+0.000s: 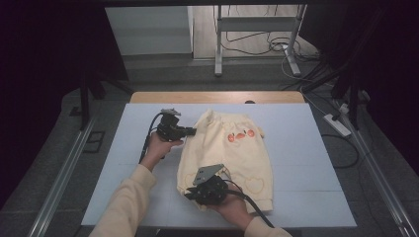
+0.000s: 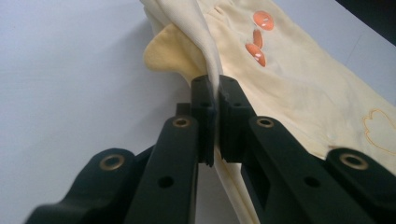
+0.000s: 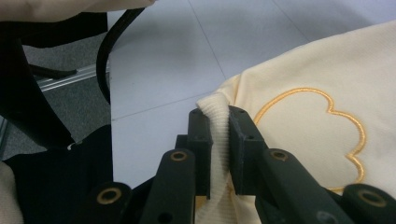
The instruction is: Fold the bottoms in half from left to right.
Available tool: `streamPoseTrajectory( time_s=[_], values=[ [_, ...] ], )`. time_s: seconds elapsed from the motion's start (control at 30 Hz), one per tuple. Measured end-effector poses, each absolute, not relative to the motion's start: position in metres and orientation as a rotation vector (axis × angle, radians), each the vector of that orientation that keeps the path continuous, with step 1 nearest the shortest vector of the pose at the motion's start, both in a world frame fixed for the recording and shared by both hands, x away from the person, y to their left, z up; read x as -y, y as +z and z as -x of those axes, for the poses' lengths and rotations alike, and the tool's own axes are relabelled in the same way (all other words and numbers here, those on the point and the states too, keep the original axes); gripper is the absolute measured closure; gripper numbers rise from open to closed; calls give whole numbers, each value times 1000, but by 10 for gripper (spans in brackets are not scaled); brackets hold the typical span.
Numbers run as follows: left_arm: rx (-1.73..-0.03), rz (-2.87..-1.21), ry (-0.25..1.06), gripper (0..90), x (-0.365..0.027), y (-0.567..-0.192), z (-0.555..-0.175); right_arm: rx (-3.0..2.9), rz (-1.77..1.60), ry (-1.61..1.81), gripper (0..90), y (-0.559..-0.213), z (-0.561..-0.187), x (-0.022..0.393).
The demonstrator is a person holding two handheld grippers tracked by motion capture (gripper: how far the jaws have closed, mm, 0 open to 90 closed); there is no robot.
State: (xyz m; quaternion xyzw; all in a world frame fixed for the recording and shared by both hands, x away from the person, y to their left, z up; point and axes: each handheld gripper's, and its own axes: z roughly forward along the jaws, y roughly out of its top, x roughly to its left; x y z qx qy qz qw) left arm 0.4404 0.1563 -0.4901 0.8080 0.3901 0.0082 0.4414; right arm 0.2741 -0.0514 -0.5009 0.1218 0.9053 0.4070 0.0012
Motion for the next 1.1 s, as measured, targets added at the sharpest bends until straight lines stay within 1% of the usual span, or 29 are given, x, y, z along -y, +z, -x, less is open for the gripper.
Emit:
streamPoseTrajectory(
  time_s=[1.1],
  values=[
    [-945, -1924, -16, 857, -167, -475, -436, -2817, -352, 1331, 798, -488, -270, 51]
  ],
)
